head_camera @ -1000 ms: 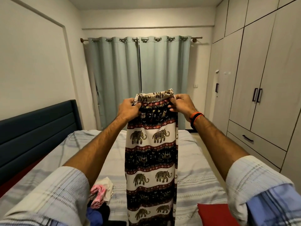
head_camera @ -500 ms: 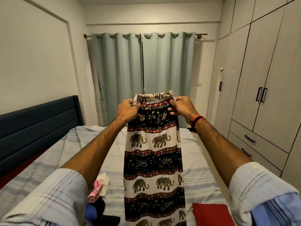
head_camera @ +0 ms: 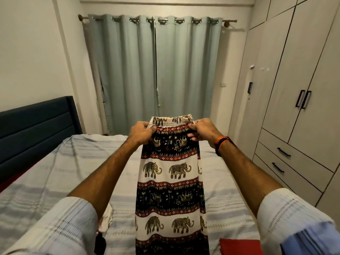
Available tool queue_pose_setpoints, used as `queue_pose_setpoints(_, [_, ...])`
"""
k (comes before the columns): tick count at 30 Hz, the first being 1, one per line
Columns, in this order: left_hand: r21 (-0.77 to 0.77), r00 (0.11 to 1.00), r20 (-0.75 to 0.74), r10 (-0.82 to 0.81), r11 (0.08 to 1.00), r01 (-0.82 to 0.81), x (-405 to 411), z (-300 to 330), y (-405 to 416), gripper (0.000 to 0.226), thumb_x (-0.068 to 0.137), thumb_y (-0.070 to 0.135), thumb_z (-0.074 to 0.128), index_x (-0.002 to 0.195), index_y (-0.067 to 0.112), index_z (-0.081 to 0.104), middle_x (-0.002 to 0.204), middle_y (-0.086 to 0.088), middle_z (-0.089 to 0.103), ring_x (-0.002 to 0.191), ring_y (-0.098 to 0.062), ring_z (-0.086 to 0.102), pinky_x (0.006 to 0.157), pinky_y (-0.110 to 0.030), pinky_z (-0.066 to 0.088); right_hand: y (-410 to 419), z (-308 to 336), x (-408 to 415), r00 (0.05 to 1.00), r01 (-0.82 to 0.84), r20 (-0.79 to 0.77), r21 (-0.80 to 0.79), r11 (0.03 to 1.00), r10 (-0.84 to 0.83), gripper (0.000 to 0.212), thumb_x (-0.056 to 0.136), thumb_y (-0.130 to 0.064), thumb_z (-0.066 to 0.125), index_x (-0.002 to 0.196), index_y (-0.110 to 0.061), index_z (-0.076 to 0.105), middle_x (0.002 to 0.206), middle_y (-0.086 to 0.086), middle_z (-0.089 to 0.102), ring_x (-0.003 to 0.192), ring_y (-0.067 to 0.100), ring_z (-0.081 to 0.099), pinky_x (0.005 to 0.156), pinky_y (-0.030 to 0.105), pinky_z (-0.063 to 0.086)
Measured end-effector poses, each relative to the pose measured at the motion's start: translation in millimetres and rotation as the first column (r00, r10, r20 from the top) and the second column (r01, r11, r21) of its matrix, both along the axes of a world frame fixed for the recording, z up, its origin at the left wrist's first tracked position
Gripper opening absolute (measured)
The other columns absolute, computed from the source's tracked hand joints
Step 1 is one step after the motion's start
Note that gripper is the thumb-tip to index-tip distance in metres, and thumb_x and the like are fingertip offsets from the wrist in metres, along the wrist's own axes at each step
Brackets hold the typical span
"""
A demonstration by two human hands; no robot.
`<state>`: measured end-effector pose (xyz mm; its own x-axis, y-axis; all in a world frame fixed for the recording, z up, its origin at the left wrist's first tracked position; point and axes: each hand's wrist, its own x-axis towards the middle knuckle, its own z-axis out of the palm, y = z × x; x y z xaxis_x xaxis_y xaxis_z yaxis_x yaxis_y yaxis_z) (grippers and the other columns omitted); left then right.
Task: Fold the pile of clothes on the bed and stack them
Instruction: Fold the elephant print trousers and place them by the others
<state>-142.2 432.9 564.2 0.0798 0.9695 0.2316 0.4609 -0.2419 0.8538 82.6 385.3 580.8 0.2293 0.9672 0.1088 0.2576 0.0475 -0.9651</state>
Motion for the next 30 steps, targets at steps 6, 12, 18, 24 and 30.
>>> queue_pose_setpoints(6, [-0.127,0.999,-0.045,-0.017,0.992,0.011,13.3,-18.9,93.1,0.010,0.097,0.026,0.059,0.097,0.016,0.062,0.093,-0.003,0.067,0.078,-0.018,0.067,0.080,-0.039,0.060,101.4,-20.9,6.8,0.996,0.041,0.089,-0.098,0.994,-0.032,0.018,0.099,-0.007,0.054,0.081,-0.008,0.057,0.097,0.015,0.067,0.079,0.022,0.065,0.075,0.034,0.057])
queue_pose_setpoints(12, [0.130,0.999,-0.019,0.034,0.991,-0.031,23.2,44.4,172.5,0.011,0.099,0.026,0.055,0.102,0.017,0.061,0.100,-0.005,0.064,0.097,-0.023,0.062,0.084,-0.035,0.055,176.8,33.5,10.9,0.971,0.109,0.195,0.163,0.981,-0.140,0.023,0.098,-0.012,0.053,0.076,-0.014,0.054,0.091,0.013,0.060,0.087,0.026,0.055,0.088,0.050,0.052])
queue_pose_setpoints(18, [0.385,0.999,0.035,0.031,0.922,-0.042,18.0,102.3,172.8,0.018,0.099,0.024,0.055,0.113,0.014,0.061,0.101,0.002,0.062,0.093,-0.017,0.060,0.079,-0.030,0.053,173.7,90.8,10.5,0.955,0.075,0.229,0.435,0.898,-0.190,0.020,0.100,-0.016,0.053,0.082,-0.024,0.056,0.085,-0.002,0.060,0.083,0.014,0.055,0.079,0.037,0.051])
queue_pose_setpoints(24, [0.398,1.000,0.024,-0.020,0.917,0.008,2.8,89.1,105.6,0.006,0.098,0.023,0.056,0.100,0.019,0.058,0.094,0.002,0.062,0.090,-0.020,0.063,0.073,-0.031,0.057,112.1,73.0,3.9,0.965,0.033,0.221,0.424,0.905,-0.139,0.020,0.100,-0.017,0.053,0.083,-0.027,0.057,0.088,0.000,0.061,0.086,0.017,0.057,0.081,0.041,0.053])
queue_pose_setpoints(30, [0.195,0.999,-0.034,-0.016,0.980,0.022,-18.6,-7.7,8.9,0.008,0.096,0.025,0.059,0.100,0.020,0.063,0.095,-0.002,0.068,0.093,-0.023,0.065,0.085,-0.042,0.056,8.1,-22.5,-6.4,0.978,-0.016,0.205,0.278,0.961,-0.043,0.024,0.098,-0.013,0.057,0.077,-0.025,0.056,0.074,-0.007,0.055,0.070,0.008,0.049,0.067,0.028,0.043])
